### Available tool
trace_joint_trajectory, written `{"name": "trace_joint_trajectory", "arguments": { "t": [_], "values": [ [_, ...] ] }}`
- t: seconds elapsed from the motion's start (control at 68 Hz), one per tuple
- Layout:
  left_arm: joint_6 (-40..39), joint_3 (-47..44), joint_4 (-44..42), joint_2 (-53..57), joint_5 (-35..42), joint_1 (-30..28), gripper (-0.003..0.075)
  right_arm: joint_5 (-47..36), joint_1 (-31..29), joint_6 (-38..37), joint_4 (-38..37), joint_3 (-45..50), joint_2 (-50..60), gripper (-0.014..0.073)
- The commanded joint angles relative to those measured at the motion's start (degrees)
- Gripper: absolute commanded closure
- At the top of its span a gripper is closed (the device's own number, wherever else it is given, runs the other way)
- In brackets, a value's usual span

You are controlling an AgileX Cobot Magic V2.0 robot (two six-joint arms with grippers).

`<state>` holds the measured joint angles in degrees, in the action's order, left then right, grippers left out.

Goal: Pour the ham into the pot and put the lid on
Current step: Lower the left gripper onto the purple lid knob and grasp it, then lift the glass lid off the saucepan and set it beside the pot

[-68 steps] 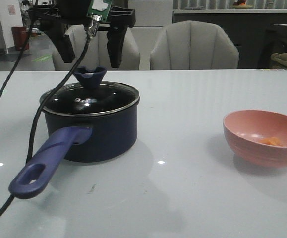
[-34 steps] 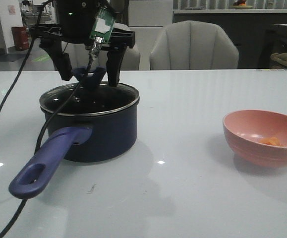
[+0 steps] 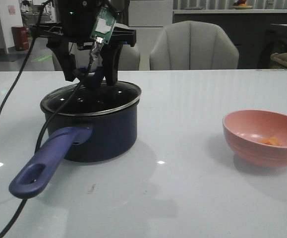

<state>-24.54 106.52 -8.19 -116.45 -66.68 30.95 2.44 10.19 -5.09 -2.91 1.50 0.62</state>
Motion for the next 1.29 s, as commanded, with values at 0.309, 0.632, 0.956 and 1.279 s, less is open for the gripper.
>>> {"name": "trace_joint_trajectory", "arguments": {
  "t": [0.309,0.632,0.956,1.279],
  "values": [
    [-0.7,1.8,-3.6,8.1,0.7,0.1,0.0607,-4.9,-0.3,0.2,-0.5,-0.3,1.1,0.0432],
    [4.0,-2.8,-10.3,15.4,-0.9,-2.8,0.0607,-4.9,-0.2,0.2,-0.5,-0.3,1.1,0.0432],
    [8.8,-21.1,-6.8,27.4,11.5,-16.9,0.0607,-4.9,-0.2,0.2,-0.5,-0.3,1.1,0.0432],
    [10.3,-36.6,-4.9,30.0,22.9,-28.0,0.0607,-4.9,-0.2,0.2,-0.5,-0.3,1.1,0.0432]
  ]
}}
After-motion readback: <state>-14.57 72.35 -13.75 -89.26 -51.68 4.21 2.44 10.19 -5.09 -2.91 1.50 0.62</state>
